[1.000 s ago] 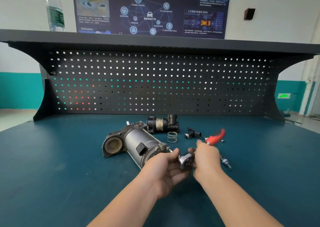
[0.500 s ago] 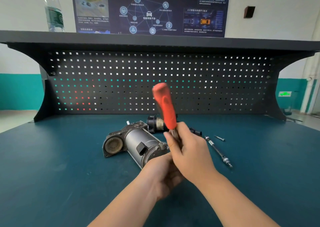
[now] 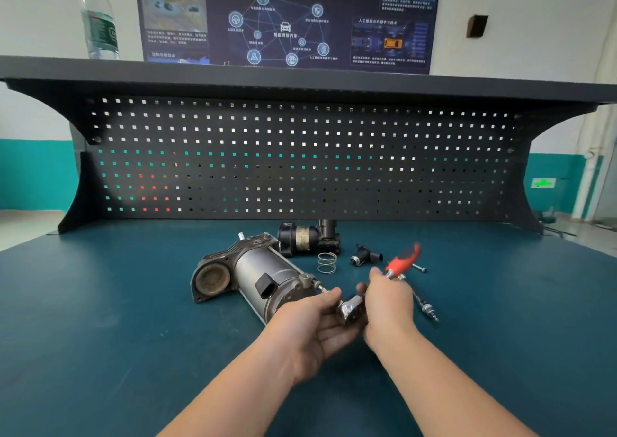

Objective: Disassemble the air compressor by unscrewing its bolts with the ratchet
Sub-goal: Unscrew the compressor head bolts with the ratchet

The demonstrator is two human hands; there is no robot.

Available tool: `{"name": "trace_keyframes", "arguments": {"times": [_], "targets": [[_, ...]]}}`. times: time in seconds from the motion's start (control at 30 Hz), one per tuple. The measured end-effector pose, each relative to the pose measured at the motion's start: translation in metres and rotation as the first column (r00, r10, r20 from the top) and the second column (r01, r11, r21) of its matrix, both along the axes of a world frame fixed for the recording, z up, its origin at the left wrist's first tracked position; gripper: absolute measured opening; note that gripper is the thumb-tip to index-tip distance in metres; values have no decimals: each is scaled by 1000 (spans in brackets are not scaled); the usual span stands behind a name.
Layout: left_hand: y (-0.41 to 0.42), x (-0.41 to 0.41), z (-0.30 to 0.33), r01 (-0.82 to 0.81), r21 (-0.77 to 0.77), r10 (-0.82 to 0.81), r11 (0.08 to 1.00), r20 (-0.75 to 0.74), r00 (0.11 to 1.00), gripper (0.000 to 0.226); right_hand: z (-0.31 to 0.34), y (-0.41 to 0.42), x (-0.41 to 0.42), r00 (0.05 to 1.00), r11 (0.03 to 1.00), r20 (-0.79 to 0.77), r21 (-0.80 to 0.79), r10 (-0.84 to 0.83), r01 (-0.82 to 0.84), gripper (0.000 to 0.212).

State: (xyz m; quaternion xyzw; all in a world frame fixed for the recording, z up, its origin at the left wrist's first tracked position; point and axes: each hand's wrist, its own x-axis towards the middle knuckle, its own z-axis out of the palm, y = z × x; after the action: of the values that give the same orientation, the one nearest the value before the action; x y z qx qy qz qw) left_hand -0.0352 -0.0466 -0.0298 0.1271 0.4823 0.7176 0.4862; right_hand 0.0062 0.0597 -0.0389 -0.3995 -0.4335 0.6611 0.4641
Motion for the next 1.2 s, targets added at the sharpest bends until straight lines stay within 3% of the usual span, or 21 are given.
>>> {"name": "trace_keyframes", "arguments": {"times": [0.07, 0.17, 0.23, 0.3, 0.33, 0.4, 0.5, 0.57, 0.63, 0.7, 0.77, 0.83, 0.9, 0.97, 1.03, 1.13, 1.2], "targets": [[0, -1, -1, -16, 7, 16, 1000, -13, 1000, 12, 7, -7, 4, 996, 936, 25, 346, -82, 68, 22], [-1, 0, 0, -17, 44, 18, 999, -14, 1000, 13, 16, -19, 13, 996, 674, 50, 739, -69, 10, 23], [-2, 0, 1, -19, 47, 20, 999, -23, 1000, 15, 18, -27, 17, 991, 404, 103, 913, -83, -61, 27], [-2, -1, 2, -10, 38, 11, 999, -35, 999, 30, 19, -32, 17, 979, 130, 145, 983, -142, -127, 27], [-3, -3, 2, -6, 32, 8, 999, -38, 999, 37, 20, -34, 17, 975, 77, 153, 987, -161, -143, 26], [-3, -4, 3, 16, 22, -15, 1000, -44, 999, 35, 20, -35, 15, 975, 159, 146, 980, -165, -120, 29], [-3, -4, 5, 53, 28, -53, 998, -19, 998, 15, 20, -29, 13, 982, 537, 137, 842, -131, -46, 23], [-2, -3, 5, 57, 39, -58, 998, 14, 998, 12, 20, -20, 11, 979, 769, 164, 639, -123, -10, 19], [-1, -3, 5, 57, 42, -59, 997, 28, 998, 14, 18, -8, 9, 985, 951, 162, 310, -53, 0, 17], [0, -3, 4, 57, 32, -58, 998, 16, 998, 17, 15, -2, 9, 997, 994, 43, -93, 64, -60, 18], [1, -3, 2, 47, 23, -47, 999, 5, 999, 16, 14, -1, 10, 995, 957, -45, -272, 94, -103, 23], [1, -2, 2, 36, 26, -36, 999, 18, 999, 13, 11, -3, 8, 996, 986, 13, -146, 87, -84, 22], [1, -2, 1, 25, 39, -26, 999, 27, 999, 11, 11, -8, 8, 998, 989, 68, 149, -13, 3, 20], [1, -2, 1, 17, 45, -18, 999, 20, 1000, 11, 15, -13, 11, 993, 895, 78, 443, -88, 44, 20], [0, -1, 0, 9, 48, -9, 999, 4, 1000, 10, 18, -20, 13, 987, 729, 104, 685, -124, 20, 22], [-1, 0, 0, 0, 42, 2, 999, -26, 1000, 14, 20, -31, 17, 978, 346, 112, 937, -179, -44, 27], [-2, -1, 1, 6, 43, -5, 999, -32, 999, 14, 21, -39, 19, 971, 77, 131, 990, -198, -118, 22]]}}
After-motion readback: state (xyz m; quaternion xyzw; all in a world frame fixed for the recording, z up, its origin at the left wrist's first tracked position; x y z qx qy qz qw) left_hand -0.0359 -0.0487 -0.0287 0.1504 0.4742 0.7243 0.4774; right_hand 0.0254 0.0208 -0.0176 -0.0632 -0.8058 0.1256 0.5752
